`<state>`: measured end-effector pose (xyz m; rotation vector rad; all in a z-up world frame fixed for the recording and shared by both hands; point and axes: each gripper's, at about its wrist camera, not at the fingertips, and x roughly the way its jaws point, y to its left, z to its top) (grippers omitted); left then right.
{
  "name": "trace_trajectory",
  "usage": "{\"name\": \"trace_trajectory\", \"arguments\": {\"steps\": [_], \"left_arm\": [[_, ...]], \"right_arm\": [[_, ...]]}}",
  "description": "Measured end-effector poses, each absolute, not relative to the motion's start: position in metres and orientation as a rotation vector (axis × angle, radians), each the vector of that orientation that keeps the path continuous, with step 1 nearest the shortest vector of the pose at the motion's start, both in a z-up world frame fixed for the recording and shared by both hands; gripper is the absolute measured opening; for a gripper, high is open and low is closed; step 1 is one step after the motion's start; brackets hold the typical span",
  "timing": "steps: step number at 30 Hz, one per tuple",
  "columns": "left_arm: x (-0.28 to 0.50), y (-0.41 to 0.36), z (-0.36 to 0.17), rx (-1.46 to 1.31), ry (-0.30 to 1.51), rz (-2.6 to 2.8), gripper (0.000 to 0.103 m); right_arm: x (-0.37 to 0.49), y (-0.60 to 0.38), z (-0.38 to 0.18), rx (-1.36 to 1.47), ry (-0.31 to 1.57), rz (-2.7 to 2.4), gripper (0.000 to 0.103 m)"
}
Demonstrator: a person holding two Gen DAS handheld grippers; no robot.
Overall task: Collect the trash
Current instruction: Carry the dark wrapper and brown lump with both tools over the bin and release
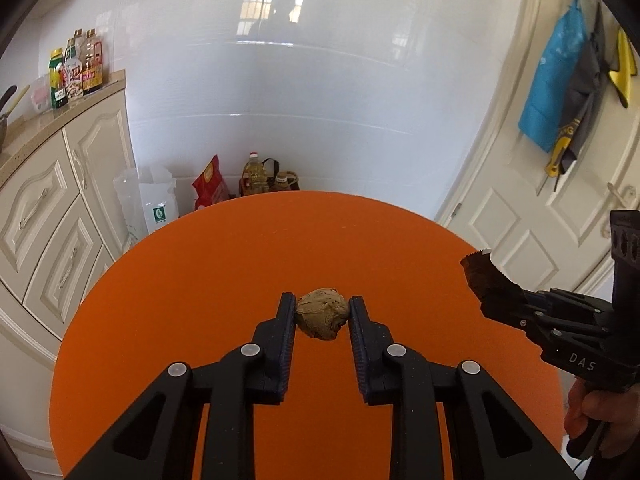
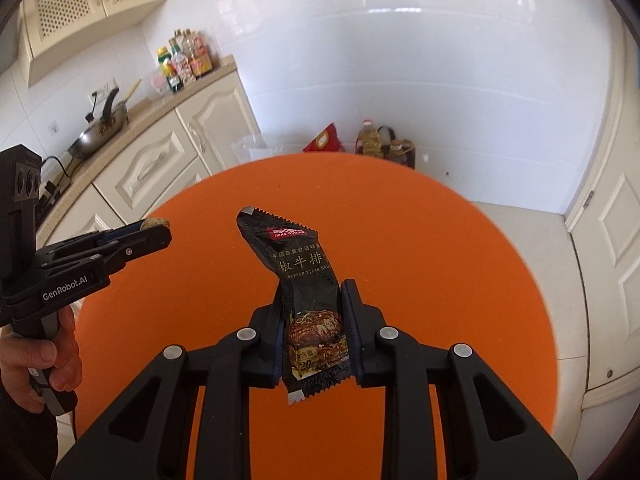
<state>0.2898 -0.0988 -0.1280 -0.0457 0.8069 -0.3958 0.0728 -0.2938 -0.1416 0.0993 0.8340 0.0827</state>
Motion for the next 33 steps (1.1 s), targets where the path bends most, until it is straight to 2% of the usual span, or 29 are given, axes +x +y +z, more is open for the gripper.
{"name": "trace_trajectory", "arguments": {"steps": [8,10,14,17,21,24,29,33], "left_arm": [[0.223,-0.170,-0.087,0.002,0.714,-0.598,0.022],[0.174,-0.190,-0.086,0.022,0.700,-0.660,0.022],[0.137,-0.232,-0.082,0.065,0.695,-0.799,0.022],[0.123,-0.278,-0.088,0.108,0.707,-0.892,0.022],[0.129,-0.344,-0.110,0.167,0.779,-0.992,0.022],[0.128,-0.398,-0.133,0.226,0.861,-1.044,0.022],[0.135,-0.478,-0.201,0.330,1.023,-1.083,0.022],[0.144,-0.536,-0.248,0.402,1.131,-1.091,0.023]], "right_arm": [[-0.037,-0.343,-0.082,0.139,0.691,-0.075,0.024],[-0.066,-0.359,-0.071,0.145,0.666,-0.129,0.024],[-0.132,-0.403,-0.056,0.184,0.626,-0.261,0.024],[-0.175,-0.435,-0.056,0.220,0.615,-0.346,0.019],[-0.222,-0.479,-0.078,0.279,0.640,-0.456,0.018],[-0.242,-0.518,-0.115,0.375,0.692,-0.500,0.018],[-0.277,-0.568,-0.184,0.543,0.779,-0.568,0.019],[-0.294,-0.587,-0.210,0.618,0.796,-0.623,0.022]]}}
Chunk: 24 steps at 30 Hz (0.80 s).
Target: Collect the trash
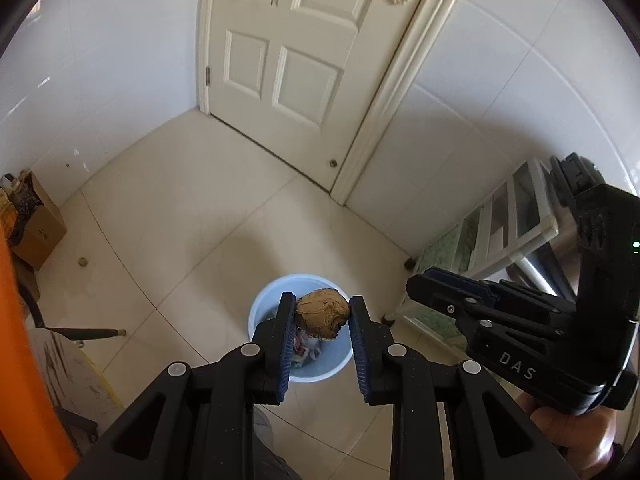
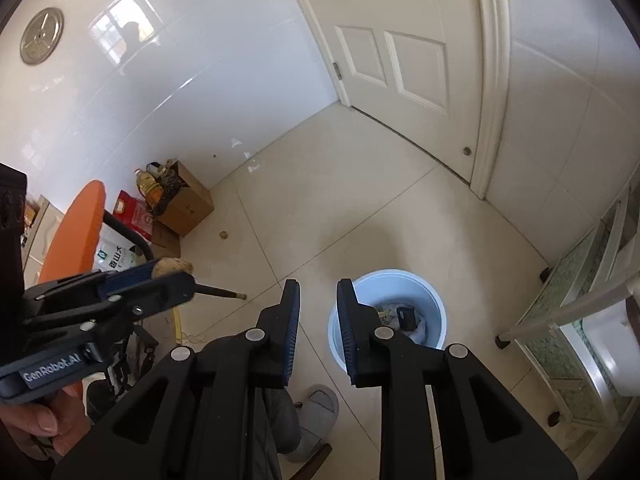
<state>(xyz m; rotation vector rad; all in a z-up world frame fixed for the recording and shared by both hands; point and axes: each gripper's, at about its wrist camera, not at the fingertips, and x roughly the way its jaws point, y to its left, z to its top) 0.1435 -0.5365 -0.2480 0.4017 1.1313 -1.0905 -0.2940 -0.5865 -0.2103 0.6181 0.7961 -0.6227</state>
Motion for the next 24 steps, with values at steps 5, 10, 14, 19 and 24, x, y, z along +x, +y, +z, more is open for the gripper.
{"name": "trace_trajectory", "arguments": {"steps": [5,10,14,19,24], "left_arm": [[0.168,-0.612,-0.296,0.505,1.239,-1.046,0.055],[0.193,-0.623,-0.305,0.476,1.262,-1.012,0.083],[0.203,-0.619,-0.299,0.469,1.245,-0.976,0.085],[0.182,-0.604,-0.286,0.463,1.148,-0.931,0.091],[0.163,-0.580,-0.256,0.429,1.041,-0.893,0.092]], "right_arm": [[-0.313,-0.611,-0.226,0.663,0.794,-0.759,0.082],[-0.330,-0.626,-0.232,0.716,0.770,-0.800,0.099],[-0.333,-0.626,-0.230,0.722,0.758,-0.821,0.103],[-0.329,-0.617,-0.214,0.694,0.726,-0.827,0.103],[-0.320,-0.601,-0.190,0.654,0.694,-0.809,0.103]]}}
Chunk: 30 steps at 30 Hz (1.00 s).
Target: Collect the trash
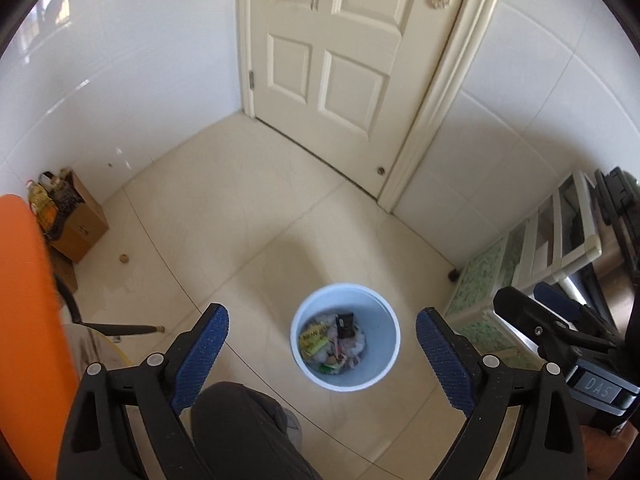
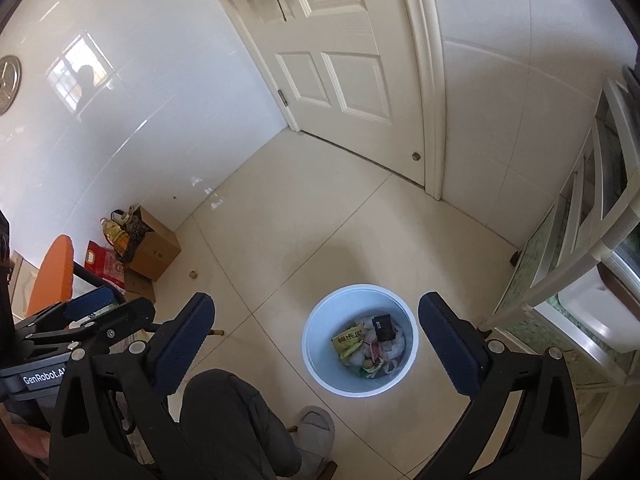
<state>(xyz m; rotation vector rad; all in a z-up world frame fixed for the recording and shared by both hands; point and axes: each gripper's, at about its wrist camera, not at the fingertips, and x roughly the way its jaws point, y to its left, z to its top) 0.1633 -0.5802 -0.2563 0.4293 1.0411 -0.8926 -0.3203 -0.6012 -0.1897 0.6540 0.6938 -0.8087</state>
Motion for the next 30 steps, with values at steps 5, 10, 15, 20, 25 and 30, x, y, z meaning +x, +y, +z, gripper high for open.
{"name": "trace_trajectory", "arguments": {"steps": [5,10,15,20,25,30], "left_arm": [[0.132,-0.516,-0.212,0.374,0.933,-0.880,0.093],[0.111,-0.444,-0.171,0.322,0.838,-0.856,0.094],[0.096,-0.371,-0.134,0.253,0.768,-0.809,0.096],[0.079,-0.287,-0.094,0.179,0.706,-0.738,0.097],[0.057,-0.211,-0.067,0.111,0.646,-0.648,0.100],[0.030,-0.143,-0.050,0.086,0.597,-0.535,0.101]], "right_arm": [[-0.311,-0.578,-0.159,0.606,0.652,-0.787,0.103],[-0.296,-0.550,-0.131,0.548,0.619,-0.756,0.103],[-0.278,-0.518,-0.101,0.488,0.582,-0.709,0.103],[-0.256,-0.483,-0.071,0.415,0.553,-0.655,0.103],[-0.234,-0.449,-0.047,0.365,0.520,-0.600,0.103],[-0.203,-0.403,-0.024,0.308,0.494,-0.516,0.103]]}}
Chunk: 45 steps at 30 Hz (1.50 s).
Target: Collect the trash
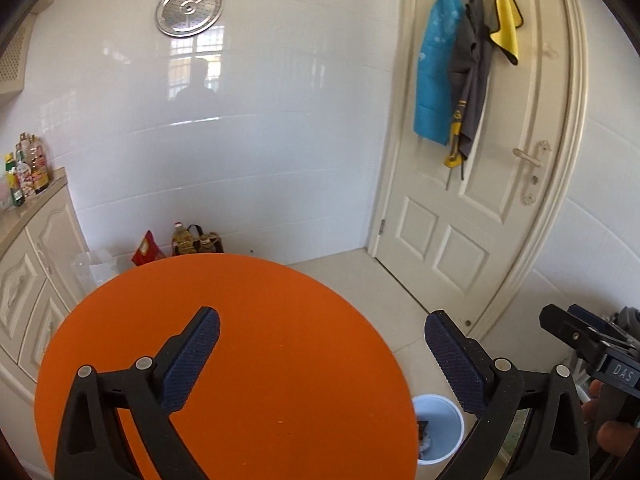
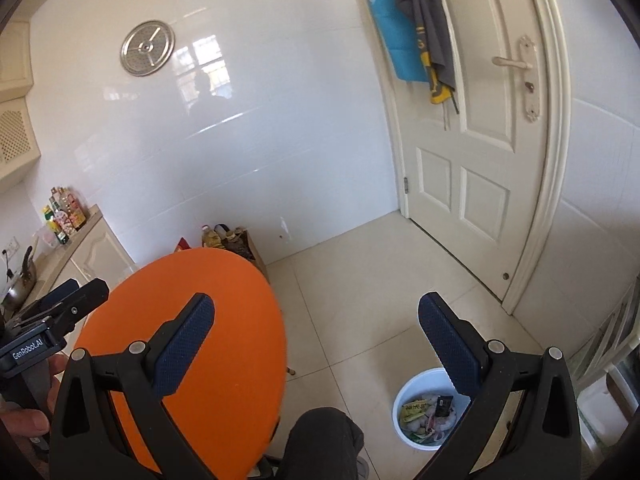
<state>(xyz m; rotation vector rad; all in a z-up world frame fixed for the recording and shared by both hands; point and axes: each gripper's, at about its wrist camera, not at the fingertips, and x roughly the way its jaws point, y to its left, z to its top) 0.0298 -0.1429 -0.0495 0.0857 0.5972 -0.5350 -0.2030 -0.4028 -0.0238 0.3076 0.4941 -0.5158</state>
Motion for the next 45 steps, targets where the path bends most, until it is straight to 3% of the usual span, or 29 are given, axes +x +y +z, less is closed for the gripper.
{"name": "trace_trajectory", "arguments": {"steps": [11,21,45], "left_arm": [[-0.048,-0.030,-0.009,0.048,0.475,-0.260,0.102],[-0.111,0.022,0.010,0.000,0.431,-0.107,0.102],[-0.129,0.024,0.031,-0.109,0.375,-0.079,0.102]], "right_arm": [[-0.132,-0.289,0.019,0.155,0.429,-0.315,0.103],[-0.090,-0.213,0.042,0.068,0.393,-0.204,0.103],[-0.069,-0.168,0.032,0.005,0.417,-0.161,0.103]]}}
